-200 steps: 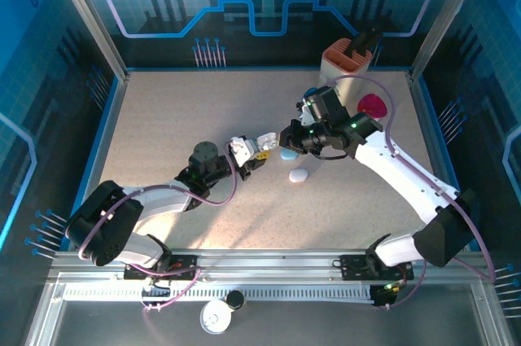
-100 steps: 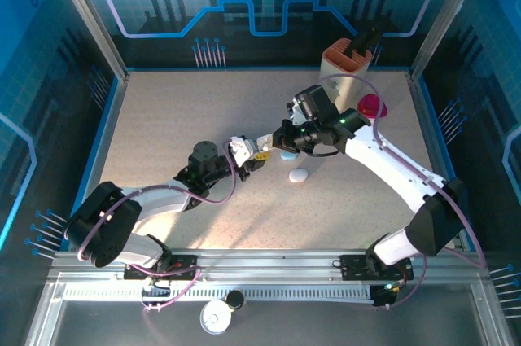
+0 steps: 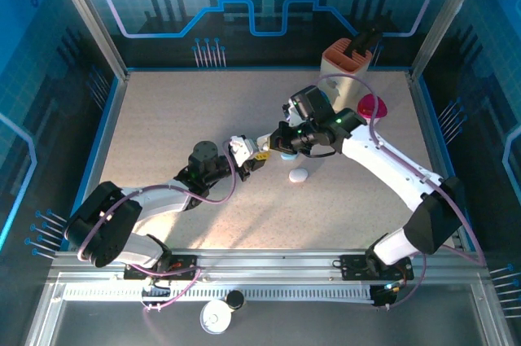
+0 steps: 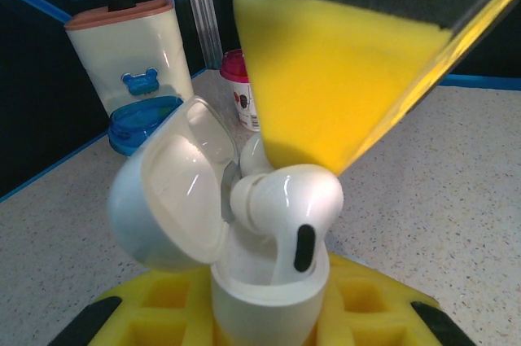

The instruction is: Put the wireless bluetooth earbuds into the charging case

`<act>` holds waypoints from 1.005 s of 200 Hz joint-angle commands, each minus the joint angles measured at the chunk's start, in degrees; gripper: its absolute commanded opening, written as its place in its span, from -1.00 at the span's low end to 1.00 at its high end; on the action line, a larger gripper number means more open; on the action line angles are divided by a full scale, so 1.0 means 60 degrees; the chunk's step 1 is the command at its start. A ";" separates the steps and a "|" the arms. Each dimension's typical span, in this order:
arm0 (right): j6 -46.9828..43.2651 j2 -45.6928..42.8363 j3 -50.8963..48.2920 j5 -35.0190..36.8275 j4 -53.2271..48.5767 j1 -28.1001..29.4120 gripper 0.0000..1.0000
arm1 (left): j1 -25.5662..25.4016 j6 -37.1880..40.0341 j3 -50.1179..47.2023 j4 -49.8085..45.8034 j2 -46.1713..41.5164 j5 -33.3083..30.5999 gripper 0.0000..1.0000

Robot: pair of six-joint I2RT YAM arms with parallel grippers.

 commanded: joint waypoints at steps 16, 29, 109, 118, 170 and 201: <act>-0.0185 0.0246 0.0409 -0.0400 0.0114 0.0234 -0.90 | -0.0009 -0.0239 0.0379 0.0158 -0.0066 0.0271 -0.66; -0.0140 0.0283 0.0418 -0.0541 0.0237 0.0276 -0.90 | -0.0012 -0.0248 0.0403 0.0149 -0.0059 0.0272 -0.66; -0.0430 -0.0408 0.0341 -0.0003 -0.0202 -0.0031 -0.74 | 0.0043 -0.0384 0.0281 0.0268 0.0012 0.0227 -0.66; -0.0467 -0.0612 0.0266 0.0023 -0.0152 -0.0146 -0.73 | 0.0074 -0.0383 0.0253 0.0277 0.0009 0.0268 -0.66; -0.0709 -0.0646 0.0476 -0.0270 0.0190 -0.0241 -0.59 | 0.0146 -0.0330 0.0112 0.0310 -0.0007 0.0352 -0.66; -0.0780 -0.0172 0.0749 -0.0546 0.0183 -0.0115 -0.65 | 0.0153 -0.0349 0.0154 0.0304 -0.0045 0.0411 -0.66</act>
